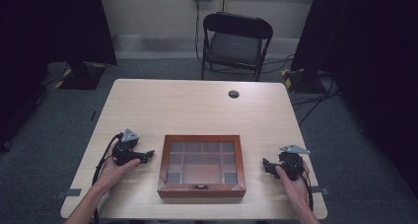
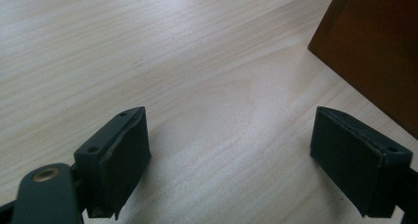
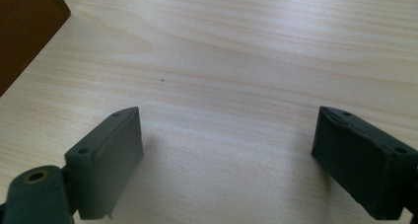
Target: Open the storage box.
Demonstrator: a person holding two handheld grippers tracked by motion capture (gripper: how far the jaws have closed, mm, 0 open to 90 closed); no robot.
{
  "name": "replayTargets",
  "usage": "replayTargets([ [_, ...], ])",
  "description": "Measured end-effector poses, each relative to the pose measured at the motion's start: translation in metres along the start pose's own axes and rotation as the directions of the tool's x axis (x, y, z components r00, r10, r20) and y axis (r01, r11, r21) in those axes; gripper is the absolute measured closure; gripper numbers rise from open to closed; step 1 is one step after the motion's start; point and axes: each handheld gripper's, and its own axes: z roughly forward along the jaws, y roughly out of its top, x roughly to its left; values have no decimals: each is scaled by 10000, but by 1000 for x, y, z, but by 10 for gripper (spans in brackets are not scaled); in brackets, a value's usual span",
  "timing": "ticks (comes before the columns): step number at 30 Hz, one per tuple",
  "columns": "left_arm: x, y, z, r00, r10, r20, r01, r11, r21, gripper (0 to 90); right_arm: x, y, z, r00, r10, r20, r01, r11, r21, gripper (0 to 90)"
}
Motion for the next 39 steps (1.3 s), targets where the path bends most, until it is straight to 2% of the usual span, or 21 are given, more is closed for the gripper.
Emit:
replayTargets([
  [5,2,0,-1,9999,97,50,-97,10000,-2,151,0,1,1,10000,-66,-2,66,10000,7,105],
  [11,0,2,-4,9997,-224,4,224,9996,196,190,0,1,1,10000,-80,-26,80,10000,6,105],
  [12,-1,3,-5,9988,-457,175,453,9987,253,200,0,1,1,10000,-86,-20,86,10000,10,105],
  [14,0,4,-8,9987,-449,250,439,9982,400,234,0,1,1,10000,-91,-15,91,10000,9,105],
  [16,-1,6,-12,9972,-550,503,540,9983,210,249,0,1,1,10000,-87,-26,87,10000,7,105],
  [19,-2,10,-18,9969,-562,554,568,9983,-103,269,0,1,1,10000,-85,-30,85,10000,7,105],
  [20,-6,13,-24,9949,-502,872,542,9976,-438,285,0,1,1,10000,-92,-13,92,10000,10,105],
  [22,-9,15,-28,9933,-407,1082,476,9970,-617,292,0,1,1,10000,-87,-14,87,10000,7,105],
  [24,-17,19,-36,9852,-132,1709,289,9955,-901,365,0,1,2,10000,-91,-34,91,10000,1,105],
  [27,-25,24,-43,9828,96,1842,142,9918,-1273,382,-1,2,2,9999,-111,-24,111,9999,-5,105],
  [28,-32,29,-49,9731,247,2292,137,9863,-1642,388,-1,2,2,9999,-112,-24,112,9999,-3,105],
  [29,-32,29,-49,9731,247,2292,137,9863,-1642,396,-1,2,2,9999,-114,-25,114,9999,-2,105],
  [30,-43,32,-54,9657,549,2540,-51,9813,-1926,410,-1,2,2,9999,-114,-24,114,9999,-4,105],
  [31,-43,32,-54,9657,549,2540,-51,9813,-1926,417,-1,2,2,9999,-114,-24,114,9999,-4,105],
  [32,-52,35,-57,9579,744,2771,-172,9790,-2033,417,-1,2,2,9999,-113,-27,113,9999,-5,105],
  [33,-57,37,-58,9549,859,2843,-267,9782,-2060,423,-1,2,2,9999,-103,-37,103,9999,3,105],
  [34,-66,40,-58,9427,1044,3169,-380,9772,-2091,424,-1,2,2,9999,-105,-36,105,9999,2,105],
  [35,-66,40,-58,9427,1044,3169,-380,9772,-2091,423,-1,2,2,9999,-106,-39,106,9999,1,105],
  [36,-77,43,-58,9325,1184,3412,-484,9772,-2069,423,-1,2,2,9999,-109,-38,109,9999,1,105],
  [37,-82,45,-57,9276,1210,3535,-489,9773,-2061,423,-1,2,2,9999,-106,-39,106,9999,1,105],
  [39,-86,46,-57,9236,1284,3612,-563,9774,-2036,420,-1,2,2,9999,-105,-44,105,9999,2,105],
])
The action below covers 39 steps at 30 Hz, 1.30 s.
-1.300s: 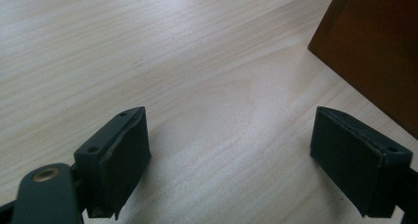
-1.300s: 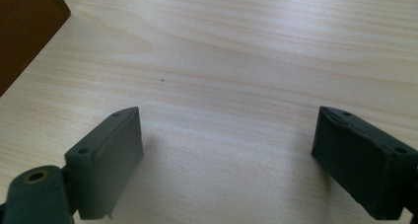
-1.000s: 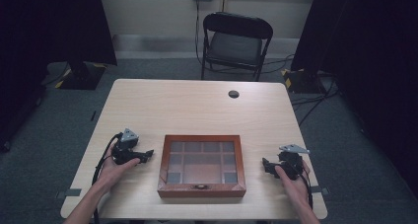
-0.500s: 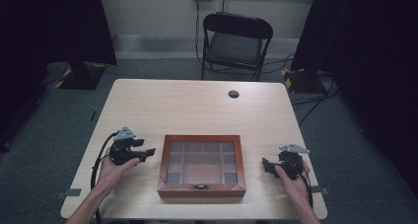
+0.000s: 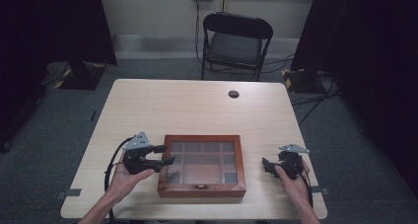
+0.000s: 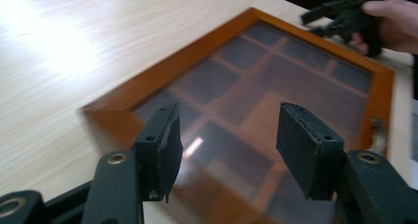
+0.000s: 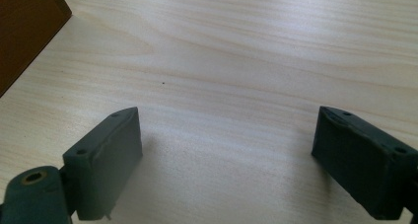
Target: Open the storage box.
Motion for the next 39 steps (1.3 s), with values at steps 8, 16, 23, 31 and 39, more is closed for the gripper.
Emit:
replayTargets([
  [8,-30,16,26,9935,70,1139,-120,9990,435,430,0,0,0,10000,-1,-4,1,10000,5,105],
  [16,-53,10,43,9738,249,2259,-463,9949,898,484,0,0,0,10000,18,-14,-18,10000,9,105],
  [23,-63,7,49,9590,485,2793,-856,9888,1221,601,0,0,0,10000,23,-11,-23,10000,9,105],
  [31,-73,6,56,9448,1024,3112,-1594,9736,1633,732,0,0,0,10000,12,-21,-12,10000,11,105],
  [39,-82,4,58,9469,1844,2634,-2272,9634,1423,793,0,0,0,10000,12,-20,-12,10000,11,105],
])
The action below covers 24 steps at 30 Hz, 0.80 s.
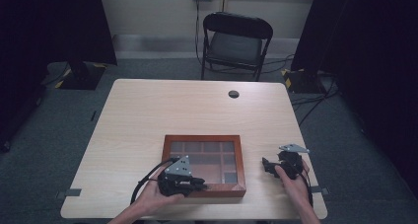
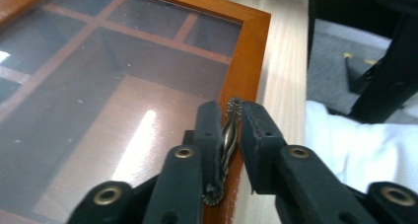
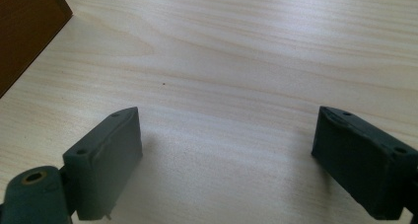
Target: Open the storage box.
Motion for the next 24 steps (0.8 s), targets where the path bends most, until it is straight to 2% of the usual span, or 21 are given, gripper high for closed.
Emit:
replayTargets([
  [1,0,0,0,10000,0,0,0,10000,0,795,0,0,0,10000,0,-2,0,10000,1,105],
  [2,-2,1,0,9994,323,-106,-322,9995,52,797,0,0,0,10000,0,-1,0,10000,-1,105],
  [3,-2,1,0,9994,323,-106,-322,9995,52,798,0,0,0,10000,0,-1,0,10000,0,105],
  [4,-5,1,1,9984,465,-323,-462,9989,102,798,0,0,0,10000,0,-1,0,10000,0,105],
  [8,-5,2,1,9983,525,-268,-523,9986,99,808,0,0,0,10000,0,-3,0,10000,-1,105],
  [12,0,2,1,9996,290,0,-290,9995,101,812,0,0,0,10000,-21,-31,21,10000,-3,107],
  [15,2,1,1,9997,-120,203,120,9999,-22,813,0,0,0,9998,-117,-128,117,9999,-18,114],
  [18,5,1,1,9990,-245,384,246,9997,-10,813,1,0,-1,9993,-247,-274,246,9997,-45,143],
  [21,7,2,0,9979,-402,515,406,9992,-67,814,2,1,-3,9971,-374,-665,376,9993,19,165],
  [23,8,2,0,9957,-640,665,656,9976,-233,814,5,3,-4,9941,-461,-978,468,9989,56,173],
  [24,8,2,0,9957,-640,665,656,9976,-233,814,5,3,-4,9941,-461,-978,468,9989,56,173],
])
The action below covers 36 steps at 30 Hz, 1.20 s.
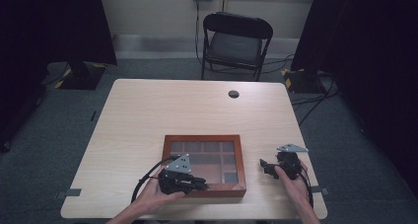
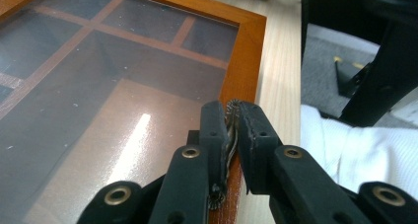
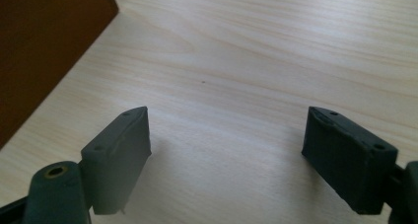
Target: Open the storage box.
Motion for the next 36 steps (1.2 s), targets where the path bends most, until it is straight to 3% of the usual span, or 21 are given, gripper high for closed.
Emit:
replayTargets([
  [6,2,6,-4,9999,-151,83,151,9999,42,814,10,4,-11,9931,-265,-1139,212,9986,-475,171],
  [7,2,7,-5,9998,-182,107,182,9998,51,814,10,4,-11,9931,-265,-1139,212,9986,-475,171],
  [9,1,8,-7,9997,-243,104,243,9997,6,814,15,5,-16,9836,-471,-1742,363,9973,-643,172],
  [14,3,13,-10,9986,-488,195,488,9988,34,813,26,7,-20,9621,-1014,-2532,855,9936,-732,181],
  [15,3,13,-10,9986,-488,195,488,9988,34,813,26,7,-20,9621,-1014,-2532,855,9936,-732,181],
  [16,3,16,-11,9981,-573,232,572,9984,35,813,30,8,-20,9528,-1202,-2786,1030,9918,-756,182],
  [17,3,16,-11,9981,-573,232,572,9984,35,813,30,8,-20,9528,-1202,-2786,1030,9918,-756,182],
  [18,4,18,-12,9977,-643,230,641,9979,69,813,33,9,-21,9449,-1355,-2979,1165,9899,-810,182],
  [19,4,18,-12,9977,-643,230,641,9979,69,813,33,9,-21,9449,-1355,-2979,1165,9899,-810,182],
  [20,4,18,-12,9974,-683,223,682,9977,48,813,35,9,-21,9367,-1484,-3172,1265,9880,-887,183],
  [23,5,19,-13,9970,-699,324,697,9975,64,813,39,10,-22,9305,-1572,-3308,1386,9872,-791,190],
  [25,5,19,-13,9968,-725,333,722,9974,83,813,39,10,-22,9311,-1592,-3281,1430,9870,-732,190],
  [28,6,20,-14,9962,-795,341,795,9968,22,813,42,11,-21,9111,-1855,-3680,1677,9826,-800,215],
  [29,6,20,-14,9962,-795,341,795,9968,22,813,42,11,-21,9111,-1855,-3680,1677,9826,-800,215],
  [31,6,19,-14,9951,-909,390,909,9959,12,812,43,11,-24,9026,-1902,-3861,1638,9814,-1004,212],
  [36,7,17,-14,9950,-894,445,900,9959,-109,806,43,12,-26,8962,-1955,-3983,1611,9798,-1184,217],
])
